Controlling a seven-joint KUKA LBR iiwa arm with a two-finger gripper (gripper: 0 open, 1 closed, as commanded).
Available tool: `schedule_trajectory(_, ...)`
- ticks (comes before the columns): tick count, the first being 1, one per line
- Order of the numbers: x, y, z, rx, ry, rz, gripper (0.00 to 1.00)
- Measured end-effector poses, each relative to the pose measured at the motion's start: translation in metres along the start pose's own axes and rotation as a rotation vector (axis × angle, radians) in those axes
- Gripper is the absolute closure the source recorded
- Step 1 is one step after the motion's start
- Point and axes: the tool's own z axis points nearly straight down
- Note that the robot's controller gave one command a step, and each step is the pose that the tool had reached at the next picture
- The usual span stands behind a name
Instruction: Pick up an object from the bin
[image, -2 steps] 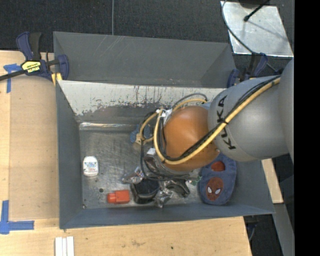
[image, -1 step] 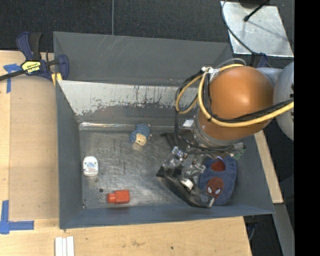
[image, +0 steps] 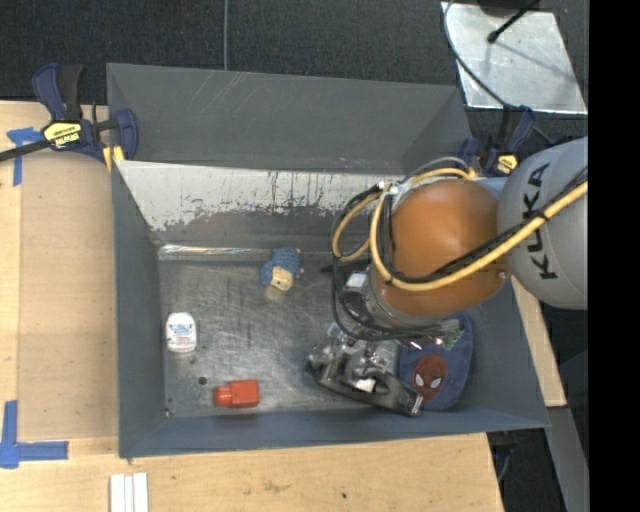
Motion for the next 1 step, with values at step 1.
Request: schedule_trajectory(1,-0.0054,-0.0024,-0.083,0.005,-0.002,0.018,1.0)
